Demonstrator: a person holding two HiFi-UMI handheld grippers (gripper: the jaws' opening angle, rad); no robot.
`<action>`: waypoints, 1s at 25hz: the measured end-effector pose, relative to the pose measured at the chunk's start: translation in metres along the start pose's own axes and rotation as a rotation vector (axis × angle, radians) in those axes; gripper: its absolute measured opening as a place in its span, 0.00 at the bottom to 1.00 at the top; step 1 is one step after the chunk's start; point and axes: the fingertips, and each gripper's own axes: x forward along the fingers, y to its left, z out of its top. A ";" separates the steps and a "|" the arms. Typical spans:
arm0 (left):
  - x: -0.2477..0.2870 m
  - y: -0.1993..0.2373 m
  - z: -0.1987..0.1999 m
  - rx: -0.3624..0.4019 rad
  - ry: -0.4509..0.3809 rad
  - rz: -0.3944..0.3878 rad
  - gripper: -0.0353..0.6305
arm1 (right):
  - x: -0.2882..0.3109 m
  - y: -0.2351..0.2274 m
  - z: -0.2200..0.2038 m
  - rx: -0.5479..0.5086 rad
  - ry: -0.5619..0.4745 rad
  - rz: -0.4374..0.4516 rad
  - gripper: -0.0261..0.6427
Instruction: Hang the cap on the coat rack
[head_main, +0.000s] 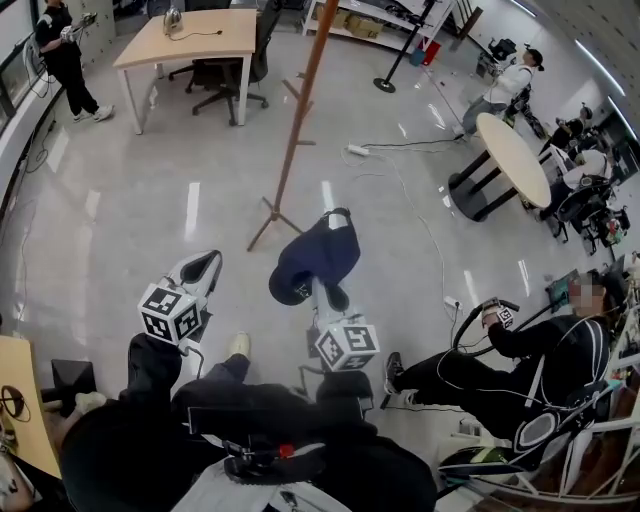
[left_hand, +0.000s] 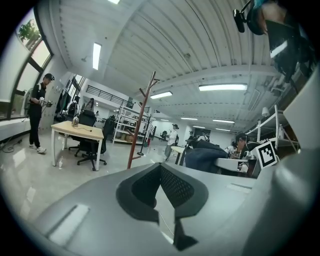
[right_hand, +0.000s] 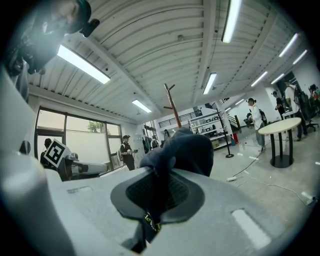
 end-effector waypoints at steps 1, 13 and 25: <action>0.006 0.006 0.002 -0.002 0.000 -0.007 0.06 | 0.009 -0.001 0.000 -0.001 0.002 -0.002 0.06; 0.046 0.063 0.023 -0.011 -0.013 -0.022 0.06 | 0.076 -0.004 0.012 -0.007 0.015 -0.021 0.06; 0.086 0.089 0.038 -0.021 -0.025 -0.055 0.06 | 0.117 -0.004 0.036 -0.029 -0.018 -0.024 0.06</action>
